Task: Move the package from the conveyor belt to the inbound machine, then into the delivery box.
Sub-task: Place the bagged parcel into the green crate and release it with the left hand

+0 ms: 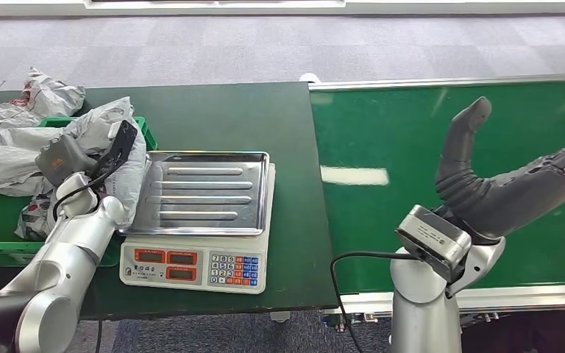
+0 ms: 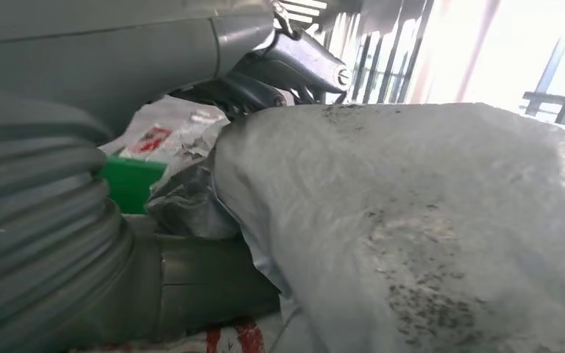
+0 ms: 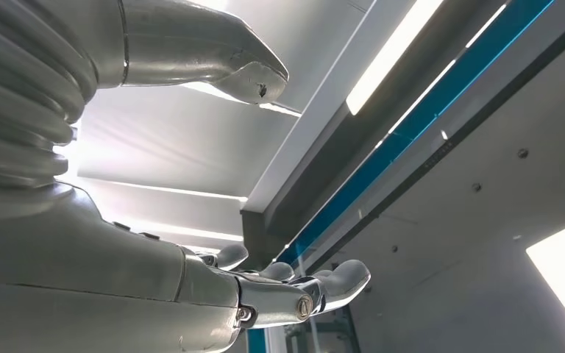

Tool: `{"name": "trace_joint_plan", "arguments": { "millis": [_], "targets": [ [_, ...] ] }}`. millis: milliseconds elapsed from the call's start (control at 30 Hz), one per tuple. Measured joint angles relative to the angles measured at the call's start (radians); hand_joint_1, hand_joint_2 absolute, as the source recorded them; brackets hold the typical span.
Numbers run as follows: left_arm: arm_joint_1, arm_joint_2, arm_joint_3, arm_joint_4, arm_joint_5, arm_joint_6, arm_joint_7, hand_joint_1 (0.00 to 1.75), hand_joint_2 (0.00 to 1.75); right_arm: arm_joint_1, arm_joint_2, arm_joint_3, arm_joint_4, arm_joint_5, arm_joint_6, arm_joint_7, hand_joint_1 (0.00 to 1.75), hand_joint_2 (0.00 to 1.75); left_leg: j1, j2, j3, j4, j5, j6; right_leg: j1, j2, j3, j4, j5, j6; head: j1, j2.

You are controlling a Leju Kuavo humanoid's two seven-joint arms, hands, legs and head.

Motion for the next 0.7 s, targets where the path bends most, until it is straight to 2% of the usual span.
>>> {"name": "trace_joint_plan", "arguments": {
  "millis": [67,200,300,500,600,700],
  "targets": [
    [0.002,0.003,0.033,0.002,0.06,0.024,-0.021,1.72,1.75,0.0,0.0,0.0,0.0,0.017,0.0,0.013,0.0,1.75,0.0,0.0,0.0,0.0,0.0,0.0,0.0,0.0,0.0,0.0,0.0,0.0,0.0,0.0],
    [0.021,0.006,0.136,-0.008,0.21,0.079,-0.123,0.0,0.0,0.0,0.0,0.0,-0.004,0.034,0.0,0.021,0.0,1.75,0.0,0.0,0.0,0.0,0.0,0.0,0.0,0.0,0.0,0.0,0.0,0.0,0.0,0.0],
    [0.044,0.005,0.216,-0.029,0.266,0.088,-0.203,0.0,0.0,0.001,0.0,0.0,-0.006,0.032,0.0,0.015,0.0,1.75,0.0,0.001,0.0,0.0,0.0,0.0,0.0,0.001,-0.001,0.0,0.0,0.0,0.0,0.0],
    [0.068,0.0,0.299,-0.058,0.299,0.088,-0.278,0.0,0.0,0.001,0.0,0.0,-0.007,0.032,0.0,0.014,0.0,1.75,0.0,0.0,0.0,0.0,0.0,0.0,0.001,0.001,-0.001,0.0,0.0,0.0,0.0,0.0],
    [0.088,-0.024,0.35,-0.13,0.344,0.09,-0.406,0.0,0.0,0.001,0.0,0.0,-0.006,0.039,0.0,0.018,0.0,1.75,0.0,0.0,0.0,0.0,0.0,0.0,0.0,0.001,0.0,0.0,0.0,0.0,0.0,0.0],
    [0.101,-0.065,0.446,-0.221,0.421,0.091,-0.566,0.0,0.0,0.001,0.0,0.0,-0.006,0.042,0.0,0.02,0.0,1.75,0.0,0.0,0.0,0.0,0.0,0.0,0.0,0.0,0.0,0.0,0.0,0.0,0.0,0.0]
  ]
}}
